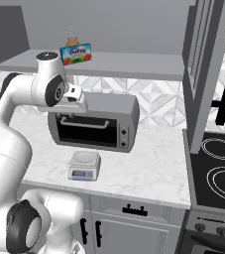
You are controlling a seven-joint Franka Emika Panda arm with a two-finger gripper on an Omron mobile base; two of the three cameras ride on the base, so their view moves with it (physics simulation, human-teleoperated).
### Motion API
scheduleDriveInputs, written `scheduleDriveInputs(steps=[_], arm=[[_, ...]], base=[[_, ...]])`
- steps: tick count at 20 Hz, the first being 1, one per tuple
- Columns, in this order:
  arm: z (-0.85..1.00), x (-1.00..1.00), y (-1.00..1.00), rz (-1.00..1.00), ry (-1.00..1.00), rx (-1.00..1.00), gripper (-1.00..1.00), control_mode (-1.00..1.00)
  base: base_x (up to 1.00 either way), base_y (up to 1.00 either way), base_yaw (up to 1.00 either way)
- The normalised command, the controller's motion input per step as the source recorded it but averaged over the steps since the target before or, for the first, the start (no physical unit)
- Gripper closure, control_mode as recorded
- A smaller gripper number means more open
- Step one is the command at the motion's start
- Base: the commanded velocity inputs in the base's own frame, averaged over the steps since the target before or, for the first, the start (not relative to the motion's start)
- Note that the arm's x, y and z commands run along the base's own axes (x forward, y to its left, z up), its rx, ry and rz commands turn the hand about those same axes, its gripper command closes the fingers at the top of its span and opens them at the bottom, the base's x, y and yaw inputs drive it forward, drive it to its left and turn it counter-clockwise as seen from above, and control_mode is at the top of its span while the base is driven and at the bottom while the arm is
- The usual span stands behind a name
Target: Pick the boxed food and place it on the digital scale for weighing, and close the cabinet.
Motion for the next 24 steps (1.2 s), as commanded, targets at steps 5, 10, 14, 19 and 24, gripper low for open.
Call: scheduleDriveInputs(steps=[5,10,14,19,24], arm=[[0.0,-0.25,0.04,0.0,-0.03,0.0,-1.0,-1.0],[0.24,-0.56,0.32,-0.03,-0.32,0.0,-1.0,-1.0],[0.59,-0.4,0.35,-0.1,-0.31,0.0,-1.0,-1.0],[0.65,-0.26,0.29,-0.11,-0.27,0.0,-1.0,-1.0],[0.54,-0.08,0.06,-0.05,-0.14,-0.02,-1.0,-1.0]], base=[[0.0,0.0,0.0],[0.0,0.0,0.0],[0.0,0.0,0.0],[0.0,0.0,0.0],[0.0,0.0,0.0]])
